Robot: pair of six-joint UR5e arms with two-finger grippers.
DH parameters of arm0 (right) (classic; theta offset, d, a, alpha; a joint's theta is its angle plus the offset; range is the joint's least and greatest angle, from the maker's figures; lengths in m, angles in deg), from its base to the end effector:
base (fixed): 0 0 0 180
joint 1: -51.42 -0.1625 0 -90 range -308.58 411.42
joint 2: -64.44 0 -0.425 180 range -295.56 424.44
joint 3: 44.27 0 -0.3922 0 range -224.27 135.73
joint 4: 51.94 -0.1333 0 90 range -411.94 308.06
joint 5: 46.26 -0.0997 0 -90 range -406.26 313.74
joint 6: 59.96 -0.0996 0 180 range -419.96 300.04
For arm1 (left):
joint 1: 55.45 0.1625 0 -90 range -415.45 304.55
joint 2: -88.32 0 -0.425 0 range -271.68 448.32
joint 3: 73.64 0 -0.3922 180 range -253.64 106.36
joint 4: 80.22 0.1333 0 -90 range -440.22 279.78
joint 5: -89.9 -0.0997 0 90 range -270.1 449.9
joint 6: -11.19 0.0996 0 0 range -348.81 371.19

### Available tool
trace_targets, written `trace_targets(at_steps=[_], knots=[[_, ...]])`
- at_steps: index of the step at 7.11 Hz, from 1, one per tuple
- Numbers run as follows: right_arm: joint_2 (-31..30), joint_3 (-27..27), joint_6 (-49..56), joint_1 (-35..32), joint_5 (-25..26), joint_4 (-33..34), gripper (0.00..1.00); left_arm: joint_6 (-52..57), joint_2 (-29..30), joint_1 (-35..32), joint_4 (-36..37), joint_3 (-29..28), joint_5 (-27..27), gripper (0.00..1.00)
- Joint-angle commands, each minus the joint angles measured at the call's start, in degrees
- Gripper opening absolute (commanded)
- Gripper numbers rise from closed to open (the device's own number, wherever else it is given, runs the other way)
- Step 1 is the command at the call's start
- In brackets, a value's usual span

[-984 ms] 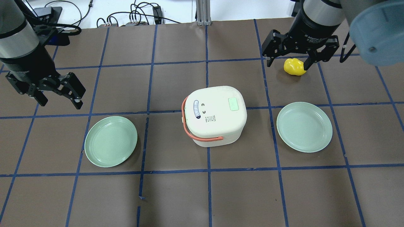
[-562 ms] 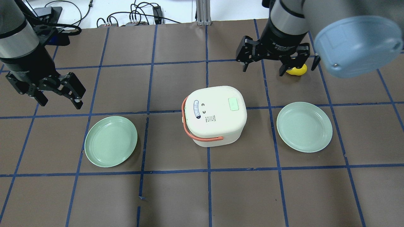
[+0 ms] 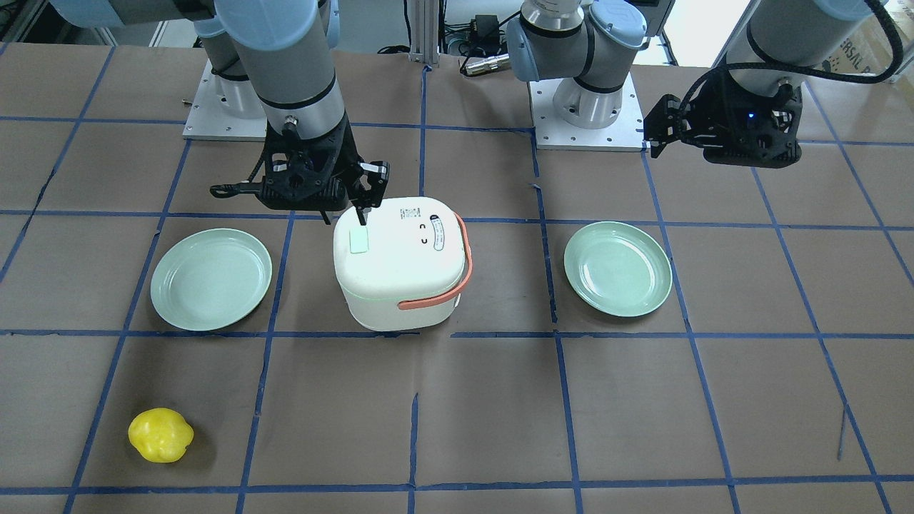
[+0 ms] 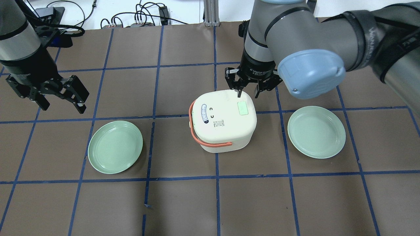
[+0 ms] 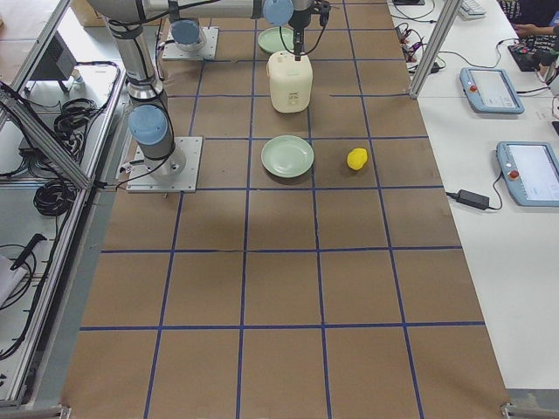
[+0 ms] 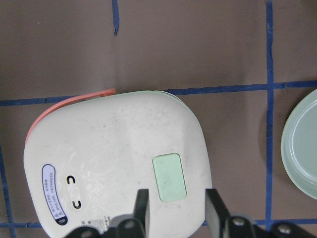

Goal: Press rice cooker button
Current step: 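Move the right gripper over the rice cooker's green button and lower it, then press down on the green button with the right gripper fingertips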

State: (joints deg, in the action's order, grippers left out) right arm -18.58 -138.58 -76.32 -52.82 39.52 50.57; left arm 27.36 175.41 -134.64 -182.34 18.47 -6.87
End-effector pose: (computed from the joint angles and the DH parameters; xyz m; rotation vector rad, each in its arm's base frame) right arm 0.2687 -0.4869 0.4104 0.0555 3.0644 -0.0017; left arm -0.0352 -0.4638 0.4759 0.1607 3.0505 0.3365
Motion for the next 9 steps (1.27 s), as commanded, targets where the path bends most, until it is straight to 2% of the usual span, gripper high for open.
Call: trace_targets(at_steps=[1, 2, 9], knots=[[1.90, -1.40, 1.77, -0.27, 0.18, 2.34, 0.13, 0.00, 0.01, 0.00, 0.00, 0.00, 0.00, 1.00], [1.73, -2.10, 1.51, -0.27, 0.09, 2.61, 0.10, 0.00, 0.01, 0.00, 0.00, 0.00, 0.00, 1.00], [3.39, -2.11, 1.51, -0.36, 0.18, 2.70, 0.10, 0.00, 0.01, 0.00, 0.00, 0.00, 0.00, 1.00]])
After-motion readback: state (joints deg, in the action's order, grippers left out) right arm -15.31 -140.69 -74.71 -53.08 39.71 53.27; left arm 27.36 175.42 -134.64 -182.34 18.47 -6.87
